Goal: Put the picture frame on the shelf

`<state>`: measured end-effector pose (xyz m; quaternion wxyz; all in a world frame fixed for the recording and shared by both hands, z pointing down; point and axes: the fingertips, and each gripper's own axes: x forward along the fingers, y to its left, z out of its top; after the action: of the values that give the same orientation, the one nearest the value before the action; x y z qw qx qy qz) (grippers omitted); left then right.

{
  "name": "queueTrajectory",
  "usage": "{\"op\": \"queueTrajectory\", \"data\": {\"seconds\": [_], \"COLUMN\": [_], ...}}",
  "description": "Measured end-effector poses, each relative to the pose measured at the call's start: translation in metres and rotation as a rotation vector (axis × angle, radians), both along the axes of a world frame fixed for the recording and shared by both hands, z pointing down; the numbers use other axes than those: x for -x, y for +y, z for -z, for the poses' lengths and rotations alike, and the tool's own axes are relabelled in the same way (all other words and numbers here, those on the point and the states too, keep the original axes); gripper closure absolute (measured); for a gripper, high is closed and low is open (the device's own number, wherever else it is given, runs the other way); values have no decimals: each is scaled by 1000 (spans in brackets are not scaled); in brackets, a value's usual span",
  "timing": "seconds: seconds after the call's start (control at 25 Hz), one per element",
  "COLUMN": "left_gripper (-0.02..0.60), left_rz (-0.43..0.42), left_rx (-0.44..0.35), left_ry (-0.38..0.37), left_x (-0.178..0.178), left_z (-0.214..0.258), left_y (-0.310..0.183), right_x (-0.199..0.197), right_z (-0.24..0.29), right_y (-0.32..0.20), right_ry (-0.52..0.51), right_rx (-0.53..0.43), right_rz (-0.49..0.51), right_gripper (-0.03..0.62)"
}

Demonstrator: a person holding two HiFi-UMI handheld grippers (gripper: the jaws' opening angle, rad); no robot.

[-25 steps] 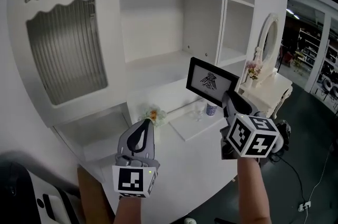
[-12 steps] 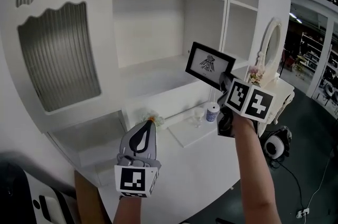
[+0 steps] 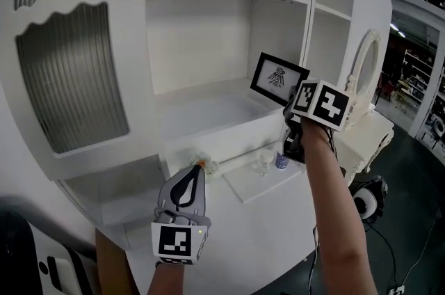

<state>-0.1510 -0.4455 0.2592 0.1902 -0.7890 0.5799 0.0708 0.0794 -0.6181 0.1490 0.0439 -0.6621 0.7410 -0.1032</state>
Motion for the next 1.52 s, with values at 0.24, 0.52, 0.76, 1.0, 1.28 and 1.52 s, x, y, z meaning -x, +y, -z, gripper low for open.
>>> {"op": "queueTrajectory", "data": {"seconds": [0.24,0.52,0.76,1.0,1.28,1.52], "left_gripper": [572,572,572,572,572,572], "left_rz": [9,25,18,21,22,9], "left_rx": [19,8,6,9,7,-15], "left_ry": [4,-1,-10,-9,-11,-7], "left_x": [1,5,2,3,0,-7], "left_z": [-3,-6,-8,-8,-4,2], "left_y": [-7,-11,-13,-10,-6,-2], "right_x": [-1,-10,-8,-8,-3,1], "right_z": [-7,-19,-26,-28,-16,-13], "right_y": [-26,-44,-48,-49,-44,-24], "right_ry": [10,-15,8,9,0,11], "right_rx": [51,90,89,66,12,-33], "right_rz": [-55,-133,-164,-184,-132,-52], "right_gripper": [513,513,513,513,407,367]}}
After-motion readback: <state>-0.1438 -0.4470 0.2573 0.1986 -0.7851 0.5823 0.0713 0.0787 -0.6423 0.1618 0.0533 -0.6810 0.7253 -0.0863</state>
